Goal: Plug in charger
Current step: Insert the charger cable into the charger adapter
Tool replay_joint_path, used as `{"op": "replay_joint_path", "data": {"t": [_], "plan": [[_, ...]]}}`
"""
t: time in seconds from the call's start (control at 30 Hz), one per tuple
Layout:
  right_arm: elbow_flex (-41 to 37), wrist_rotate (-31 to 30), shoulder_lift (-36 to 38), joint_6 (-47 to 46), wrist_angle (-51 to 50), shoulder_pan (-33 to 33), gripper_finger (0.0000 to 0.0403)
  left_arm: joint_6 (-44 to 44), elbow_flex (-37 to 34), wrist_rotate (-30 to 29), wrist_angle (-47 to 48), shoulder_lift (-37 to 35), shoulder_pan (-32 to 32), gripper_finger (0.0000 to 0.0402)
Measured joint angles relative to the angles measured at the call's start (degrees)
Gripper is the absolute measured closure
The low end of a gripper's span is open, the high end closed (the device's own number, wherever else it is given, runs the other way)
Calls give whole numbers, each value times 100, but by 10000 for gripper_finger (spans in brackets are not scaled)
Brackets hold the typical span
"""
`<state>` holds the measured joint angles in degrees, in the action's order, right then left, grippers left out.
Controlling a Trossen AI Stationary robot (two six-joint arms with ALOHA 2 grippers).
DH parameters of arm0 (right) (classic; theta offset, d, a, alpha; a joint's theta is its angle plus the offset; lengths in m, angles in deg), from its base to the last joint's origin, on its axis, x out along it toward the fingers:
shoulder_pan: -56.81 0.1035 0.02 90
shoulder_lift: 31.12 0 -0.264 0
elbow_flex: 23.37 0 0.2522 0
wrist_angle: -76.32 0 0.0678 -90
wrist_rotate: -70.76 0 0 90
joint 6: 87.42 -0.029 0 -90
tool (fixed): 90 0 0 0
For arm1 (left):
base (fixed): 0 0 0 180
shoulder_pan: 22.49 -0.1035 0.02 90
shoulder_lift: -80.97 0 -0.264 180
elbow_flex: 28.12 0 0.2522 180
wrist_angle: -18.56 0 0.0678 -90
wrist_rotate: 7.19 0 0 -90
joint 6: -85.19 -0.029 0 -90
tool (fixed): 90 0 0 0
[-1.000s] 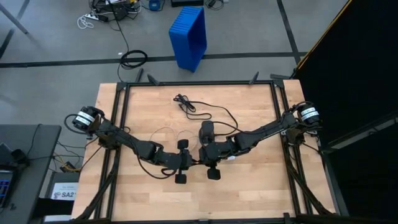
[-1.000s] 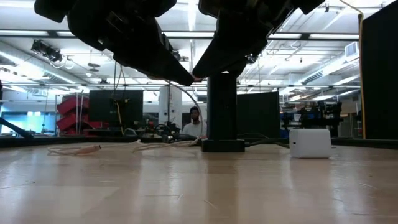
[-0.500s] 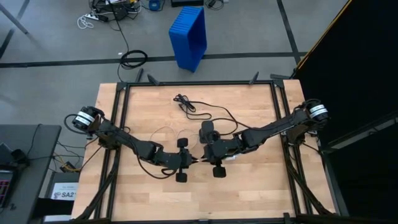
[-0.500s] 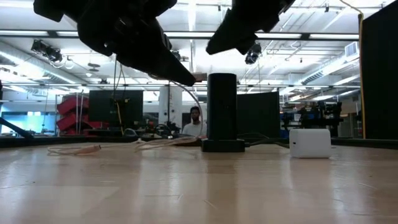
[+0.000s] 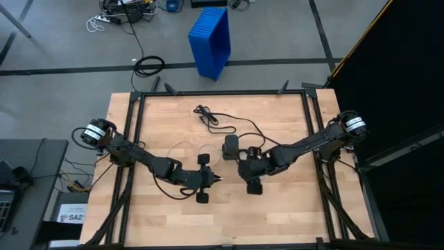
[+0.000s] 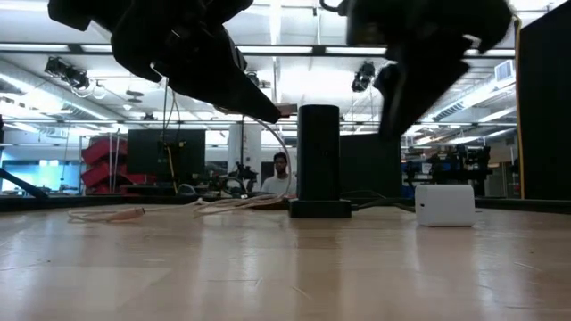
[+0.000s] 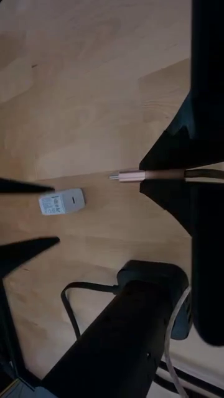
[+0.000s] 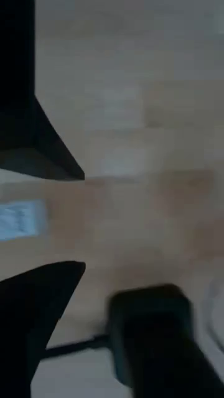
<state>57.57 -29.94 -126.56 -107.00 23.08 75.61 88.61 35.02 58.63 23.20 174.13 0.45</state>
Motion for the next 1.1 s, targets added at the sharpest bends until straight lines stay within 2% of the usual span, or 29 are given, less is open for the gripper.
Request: {"op": "replay_joint_path", "data": {"t": [0.17, 0.37, 0.63, 0.87, 1.1], "plan": [[-318, 159, -4, -185, -68, 35, 178, -14, 0, -1, 25, -2, -1, 402], [-511, 304, -4, -292, -46, 106, 176, -259, 0, -24, 2, -2, -1, 402], [-803, 352, -4, -301, -34, 26, 174, -630, 0, -762, 116, 18, 64, 401], [-1260, 726, -4, -285, 662, -254, 165, -729, 0, -781, 72, 22, 71, 401], [-1785, 940, 8, -276, 1281, -376, 184, -730, 0, -785, 77, 24, 72, 401]]}}
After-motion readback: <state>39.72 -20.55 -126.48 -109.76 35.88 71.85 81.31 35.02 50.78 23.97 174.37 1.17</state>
